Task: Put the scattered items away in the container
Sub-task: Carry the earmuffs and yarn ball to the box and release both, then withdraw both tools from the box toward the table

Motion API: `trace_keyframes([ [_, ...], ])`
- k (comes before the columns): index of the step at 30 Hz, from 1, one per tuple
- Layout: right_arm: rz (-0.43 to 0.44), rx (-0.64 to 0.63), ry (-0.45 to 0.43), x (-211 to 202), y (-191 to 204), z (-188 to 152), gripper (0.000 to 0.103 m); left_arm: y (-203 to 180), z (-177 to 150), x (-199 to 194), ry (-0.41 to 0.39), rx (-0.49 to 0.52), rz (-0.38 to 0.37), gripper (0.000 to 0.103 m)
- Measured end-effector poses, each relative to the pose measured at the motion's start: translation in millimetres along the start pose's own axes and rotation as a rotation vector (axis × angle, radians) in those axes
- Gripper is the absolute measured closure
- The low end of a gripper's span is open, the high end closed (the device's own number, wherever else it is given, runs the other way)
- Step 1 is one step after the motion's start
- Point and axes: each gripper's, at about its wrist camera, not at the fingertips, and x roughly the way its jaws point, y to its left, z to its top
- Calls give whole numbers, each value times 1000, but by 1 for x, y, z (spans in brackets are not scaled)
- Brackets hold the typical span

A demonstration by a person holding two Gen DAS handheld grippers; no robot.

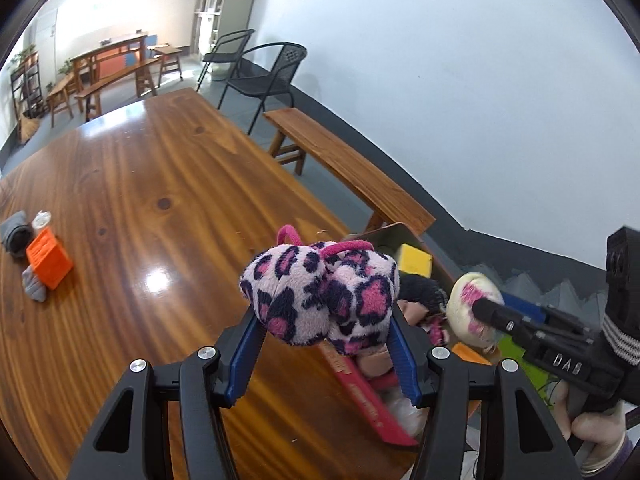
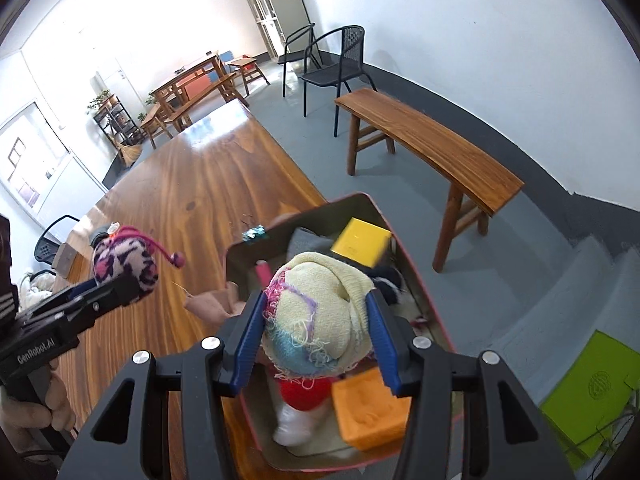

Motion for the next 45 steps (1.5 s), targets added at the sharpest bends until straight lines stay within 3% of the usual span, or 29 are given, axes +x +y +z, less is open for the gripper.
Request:
trace_keyframes([
  [11,3,-9,-14,-4,-28,-7,48,-53,21,39,15,53,-14,41],
  [13,8,-5,-11,-2,-29,-7,48,-57,22,48,35,53,-14,31],
  [15,17,4,2,2,-32,-6,45,-57,20,55,63,52,-17,28],
  [17,26,14,25,7,-35,-5,44,-54,16,59,89,41,-1,15],
  [18,31,24,33,9,-37,-5,43,-53,14,60,89,34,2,15],
  [31,53,41,10,11,-28,5,42,0,2,32,54,-89,80,14],
  [34,70,27,12,14,-16,8,42,18,-3,20,47,-121,103,13],
  [35,76,20,14,16,-11,9,42,23,-4,18,45,-133,112,1],
  [36,82,12,16,17,-5,9,42,33,-6,12,33,-156,130,0],
  [45,150,-84,38,31,58,11,42,104,-29,-26,-7,-307,213,0],
])
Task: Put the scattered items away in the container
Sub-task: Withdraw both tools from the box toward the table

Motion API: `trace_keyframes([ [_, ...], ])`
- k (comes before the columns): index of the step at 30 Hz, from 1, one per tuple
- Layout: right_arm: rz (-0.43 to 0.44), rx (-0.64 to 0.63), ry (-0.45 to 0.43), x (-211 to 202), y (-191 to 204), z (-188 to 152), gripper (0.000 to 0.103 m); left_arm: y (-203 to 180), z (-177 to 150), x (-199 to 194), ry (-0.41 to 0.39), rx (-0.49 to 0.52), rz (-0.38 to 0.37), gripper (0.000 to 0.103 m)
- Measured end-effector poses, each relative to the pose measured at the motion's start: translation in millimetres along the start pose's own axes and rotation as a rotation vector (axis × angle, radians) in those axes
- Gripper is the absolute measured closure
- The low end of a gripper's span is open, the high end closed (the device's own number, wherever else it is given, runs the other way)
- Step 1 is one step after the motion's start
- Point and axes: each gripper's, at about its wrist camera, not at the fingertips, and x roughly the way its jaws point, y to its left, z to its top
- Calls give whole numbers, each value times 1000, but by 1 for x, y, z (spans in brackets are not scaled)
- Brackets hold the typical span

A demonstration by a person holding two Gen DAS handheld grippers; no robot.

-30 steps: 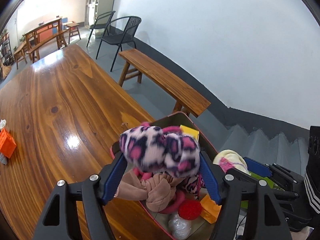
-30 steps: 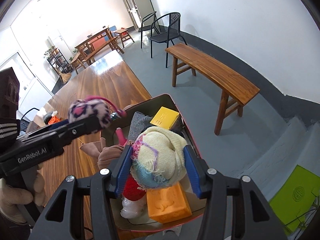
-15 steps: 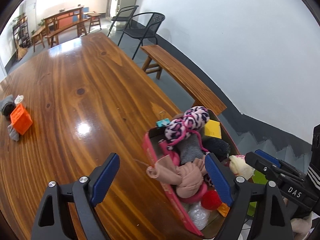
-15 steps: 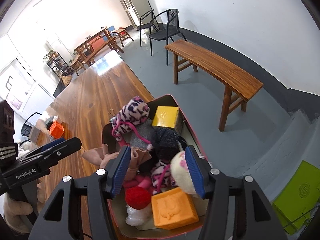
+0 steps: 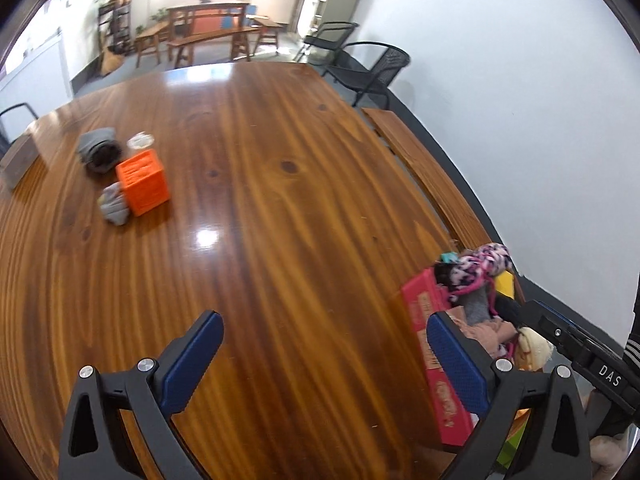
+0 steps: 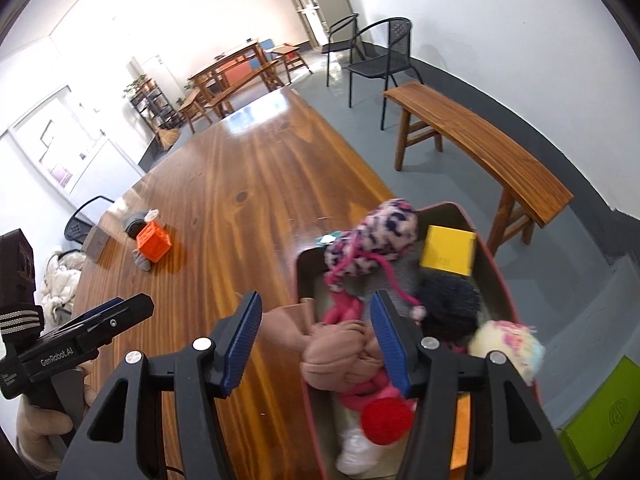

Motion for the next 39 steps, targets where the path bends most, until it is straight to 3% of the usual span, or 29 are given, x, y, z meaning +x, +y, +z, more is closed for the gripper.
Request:
trace_keyframes([
  [21,94,-181,126,81,149,-3,42,187,-6,-34,-27,-263,106,0],
  [39,99,-331,168,185,269,32,42,280,13,-17,7,-337,110,0],
])
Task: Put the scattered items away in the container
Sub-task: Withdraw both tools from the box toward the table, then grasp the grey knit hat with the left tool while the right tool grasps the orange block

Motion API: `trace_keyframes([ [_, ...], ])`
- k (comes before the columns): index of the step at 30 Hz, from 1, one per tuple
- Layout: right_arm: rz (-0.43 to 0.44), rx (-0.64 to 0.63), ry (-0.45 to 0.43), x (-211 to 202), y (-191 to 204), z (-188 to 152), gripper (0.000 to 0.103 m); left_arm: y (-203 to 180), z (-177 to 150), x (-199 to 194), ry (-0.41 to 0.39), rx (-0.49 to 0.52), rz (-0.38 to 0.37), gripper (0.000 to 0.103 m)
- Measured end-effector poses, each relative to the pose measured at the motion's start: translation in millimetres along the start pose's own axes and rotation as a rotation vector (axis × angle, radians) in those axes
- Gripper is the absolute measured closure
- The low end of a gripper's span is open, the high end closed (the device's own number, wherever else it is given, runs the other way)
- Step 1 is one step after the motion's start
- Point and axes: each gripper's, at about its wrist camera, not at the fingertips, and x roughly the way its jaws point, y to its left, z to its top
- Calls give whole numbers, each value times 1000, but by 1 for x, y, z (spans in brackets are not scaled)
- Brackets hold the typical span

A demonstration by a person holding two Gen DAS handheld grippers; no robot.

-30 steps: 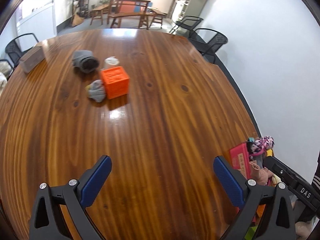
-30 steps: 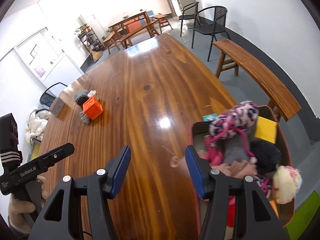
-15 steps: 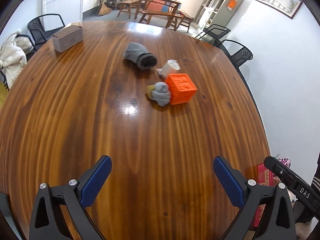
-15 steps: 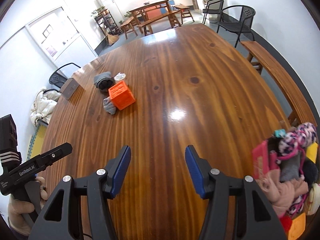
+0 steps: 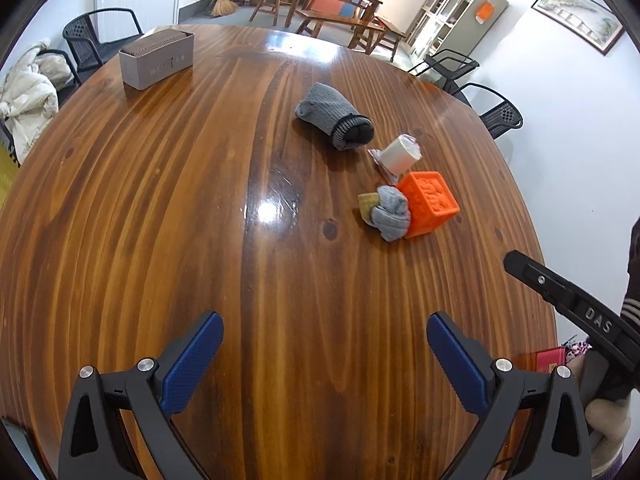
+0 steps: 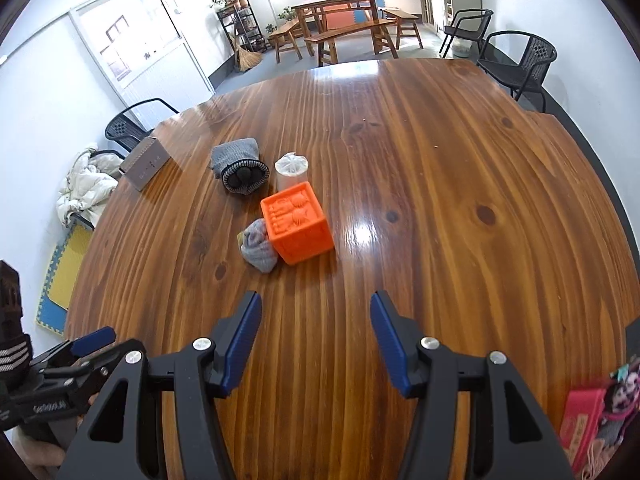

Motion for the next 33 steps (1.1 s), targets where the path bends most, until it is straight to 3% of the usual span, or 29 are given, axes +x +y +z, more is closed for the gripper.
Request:
trace_keyframes([
  [16,9,-14,69,78,14,58,42,17,63,37,5,-16,-6,0],
  [19,11,-27,76,89,16,63,38,14,73,42,2,-12,-10,0],
  [28,38,-42,117,116,14,67,37,7,96,58,3,7,-9,0],
  [33,-31,-65,77,108,12,65,44,-1,117,69,-11,6,-17,0],
])
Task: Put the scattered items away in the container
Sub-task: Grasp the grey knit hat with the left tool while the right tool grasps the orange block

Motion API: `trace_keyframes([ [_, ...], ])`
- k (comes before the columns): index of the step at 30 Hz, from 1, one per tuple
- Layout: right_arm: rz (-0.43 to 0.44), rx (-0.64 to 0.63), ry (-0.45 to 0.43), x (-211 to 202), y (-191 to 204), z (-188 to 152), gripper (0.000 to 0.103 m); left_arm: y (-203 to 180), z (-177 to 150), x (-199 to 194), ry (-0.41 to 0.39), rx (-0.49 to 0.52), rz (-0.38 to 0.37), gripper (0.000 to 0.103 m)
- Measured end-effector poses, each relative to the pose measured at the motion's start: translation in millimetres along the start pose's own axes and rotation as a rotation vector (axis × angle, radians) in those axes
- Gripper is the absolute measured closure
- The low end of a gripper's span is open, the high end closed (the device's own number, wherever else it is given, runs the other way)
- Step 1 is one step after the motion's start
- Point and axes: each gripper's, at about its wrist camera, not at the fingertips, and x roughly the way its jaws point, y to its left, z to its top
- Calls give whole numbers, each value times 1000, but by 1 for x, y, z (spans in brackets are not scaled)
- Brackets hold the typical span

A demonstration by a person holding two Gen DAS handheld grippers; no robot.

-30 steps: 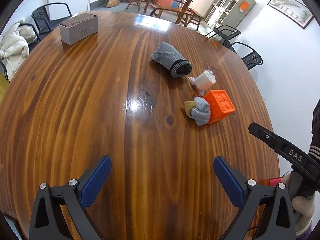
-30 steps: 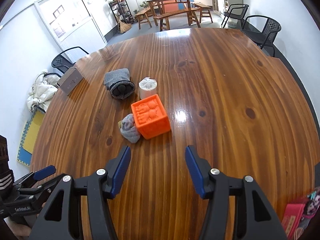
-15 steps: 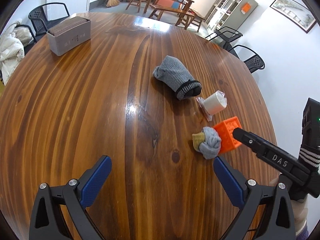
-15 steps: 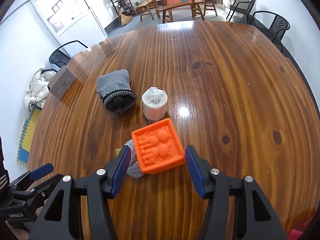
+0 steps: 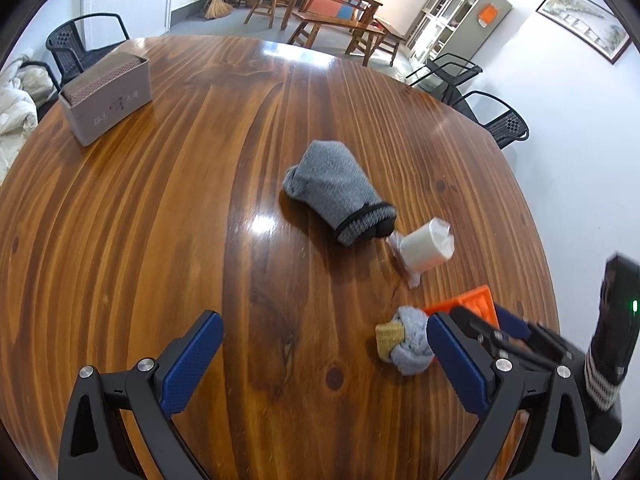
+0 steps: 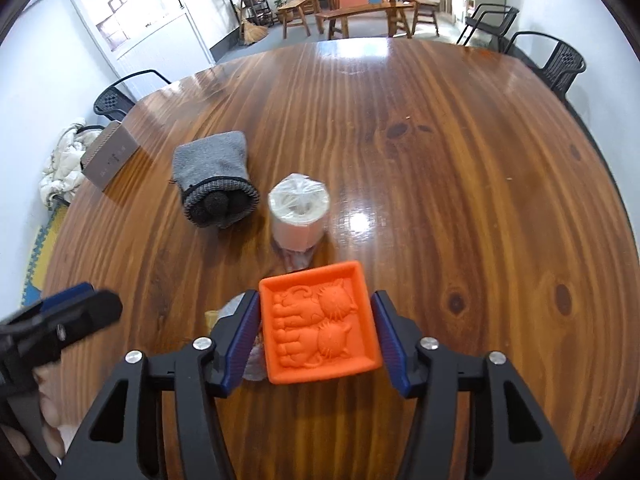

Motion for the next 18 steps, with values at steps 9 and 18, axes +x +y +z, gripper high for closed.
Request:
trace_keyframes([
  [9,-33,102,-18,-17,-35,-20,44,-12,56,31,-44,-61,10,0],
  [18,-12,137,-34,-24,-43,-29,44,-16,87,78,-28,-75,121,0],
])
